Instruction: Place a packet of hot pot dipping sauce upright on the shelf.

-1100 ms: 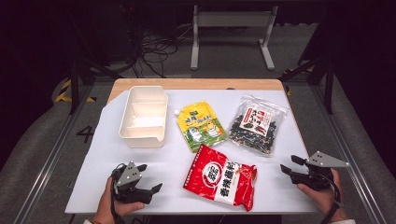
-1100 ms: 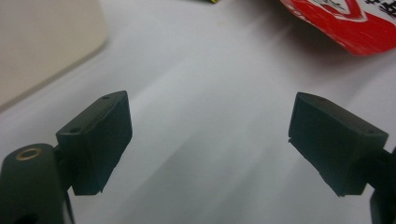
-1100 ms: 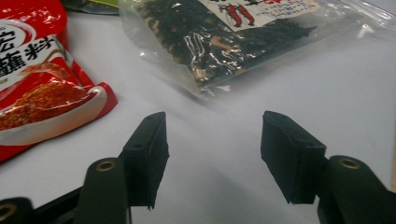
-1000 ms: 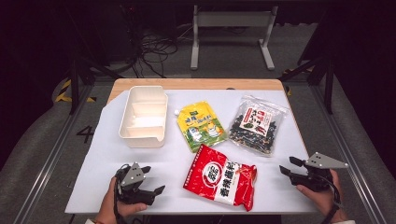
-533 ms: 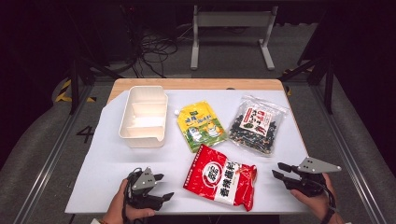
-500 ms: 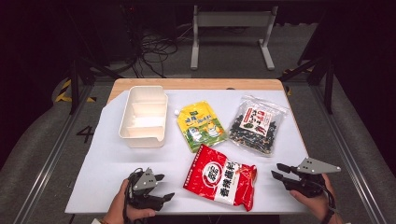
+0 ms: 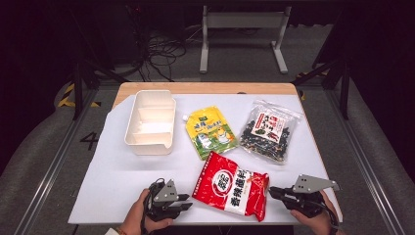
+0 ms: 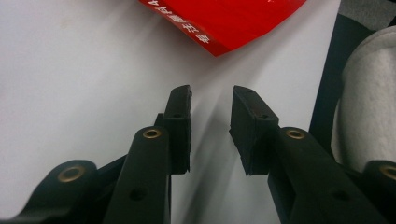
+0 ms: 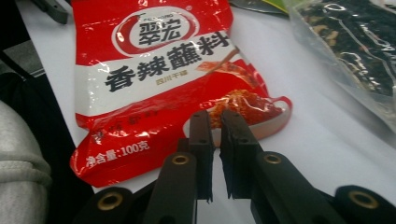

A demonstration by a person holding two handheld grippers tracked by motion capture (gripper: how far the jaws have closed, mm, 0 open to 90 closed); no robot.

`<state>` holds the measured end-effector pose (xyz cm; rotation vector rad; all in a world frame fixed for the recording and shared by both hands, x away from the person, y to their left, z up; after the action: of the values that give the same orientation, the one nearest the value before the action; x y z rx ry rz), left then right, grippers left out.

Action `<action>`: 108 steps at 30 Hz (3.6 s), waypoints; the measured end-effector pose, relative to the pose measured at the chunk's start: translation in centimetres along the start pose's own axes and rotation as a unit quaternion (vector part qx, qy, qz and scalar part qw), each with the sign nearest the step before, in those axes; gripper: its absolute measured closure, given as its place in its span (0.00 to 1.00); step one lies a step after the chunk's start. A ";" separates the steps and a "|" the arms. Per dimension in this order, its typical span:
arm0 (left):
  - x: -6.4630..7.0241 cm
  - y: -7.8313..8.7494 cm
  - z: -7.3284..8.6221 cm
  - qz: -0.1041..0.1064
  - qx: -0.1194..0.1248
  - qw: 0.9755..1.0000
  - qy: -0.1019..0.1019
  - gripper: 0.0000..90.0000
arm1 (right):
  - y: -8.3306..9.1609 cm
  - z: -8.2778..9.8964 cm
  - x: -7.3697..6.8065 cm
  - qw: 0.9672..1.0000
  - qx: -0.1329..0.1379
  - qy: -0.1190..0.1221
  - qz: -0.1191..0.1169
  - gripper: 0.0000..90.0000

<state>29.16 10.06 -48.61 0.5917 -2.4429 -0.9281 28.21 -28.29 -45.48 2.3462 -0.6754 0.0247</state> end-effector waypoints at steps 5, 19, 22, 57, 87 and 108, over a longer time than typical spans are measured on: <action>0.0 -0.5 -0.5 0.016 0.004 1.000 0.012 0.70 | -0.4 -0.1 -0.3 1.000 -0.005 0.007 -0.006 0.94; 1.6 -3.0 -2.4 0.091 0.003 0.995 0.050 0.44 | -1.4 -0.1 -0.8 0.999 -0.019 0.017 -0.023 0.95; 1.9 -3.5 -2.8 0.098 0.002 0.994 0.053 0.43 | -1.5 0.0 -0.8 0.999 -0.020 0.018 -0.022 0.96; 1.0 -6.0 -9.4 0.097 0.127 0.984 0.085 1.00 | -3.2 -0.9 -1.8 0.999 -0.011 0.032 -0.018 0.88; 0.5 4.5 -11.5 0.052 0.213 0.974 -0.063 1.00 | -0.1 0.9 2.1 0.997 0.022 -0.027 0.067 0.71; -0.2 7.2 -11.8 0.041 0.227 0.970 -0.080 1.00 | -0.7 0.5 2.2 0.998 0.021 -0.024 0.061 0.61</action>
<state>34.24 9.18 -35.80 0.5761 -2.8249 -0.3898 30.31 -29.18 -45.86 2.3497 -0.8492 0.0385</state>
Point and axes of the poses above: each handheld gripper's, and its own axes: y roughly backward along the jaws, z roughly out of its underside, x roughly to its right, the point moved 3 cm from there along -y, roughly forward along the jaws, and after that the axes turned 15 degrees about y, right-handed, at the moved point
